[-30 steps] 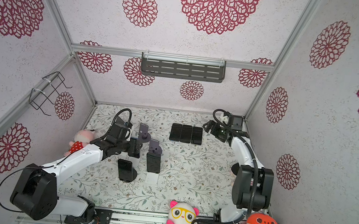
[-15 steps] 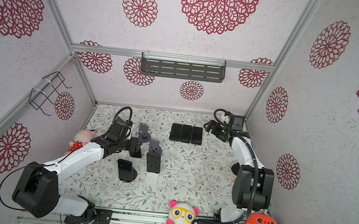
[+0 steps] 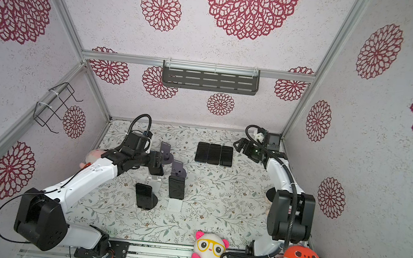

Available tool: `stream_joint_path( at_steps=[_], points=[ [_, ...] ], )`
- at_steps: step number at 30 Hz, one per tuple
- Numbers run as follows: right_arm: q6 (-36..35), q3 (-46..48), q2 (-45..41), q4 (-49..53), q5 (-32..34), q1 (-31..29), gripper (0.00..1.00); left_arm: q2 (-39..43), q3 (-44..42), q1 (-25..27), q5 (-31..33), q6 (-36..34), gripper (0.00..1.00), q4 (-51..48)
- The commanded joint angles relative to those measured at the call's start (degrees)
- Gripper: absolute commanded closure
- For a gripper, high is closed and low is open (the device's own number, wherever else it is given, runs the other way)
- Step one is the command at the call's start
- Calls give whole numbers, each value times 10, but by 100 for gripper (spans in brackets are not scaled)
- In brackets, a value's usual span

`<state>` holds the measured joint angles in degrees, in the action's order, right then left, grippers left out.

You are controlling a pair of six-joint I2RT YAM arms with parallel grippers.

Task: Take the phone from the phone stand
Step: 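Grip the blue-edged phone on its stand with the left gripper, then lift the blue phone toward the right gripper while the right gripper reaches for it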

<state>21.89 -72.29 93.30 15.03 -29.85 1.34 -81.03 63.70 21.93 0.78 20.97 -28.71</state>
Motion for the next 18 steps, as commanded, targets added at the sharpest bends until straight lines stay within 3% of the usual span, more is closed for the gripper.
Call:
stream_joint_path(
  at_steps=[1, 6, 12, 18],
  points=[
    [-1, 7, -30, -16, -5, 2, 1, 10, 50, -8, -11, -2, 43, -18],
    [6, 2, -41, -27, -17, -8, 1, -19, 142, -22, -37, -5, 47, -88],
    [-37, -45, -54, 20, -26, -37, 1, -58, 235, -34, -80, -1, 54, -148],
    [-112, -108, -62, 81, -20, -107, 4, -101, 295, -42, -113, 14, 60, -176]
  ],
)
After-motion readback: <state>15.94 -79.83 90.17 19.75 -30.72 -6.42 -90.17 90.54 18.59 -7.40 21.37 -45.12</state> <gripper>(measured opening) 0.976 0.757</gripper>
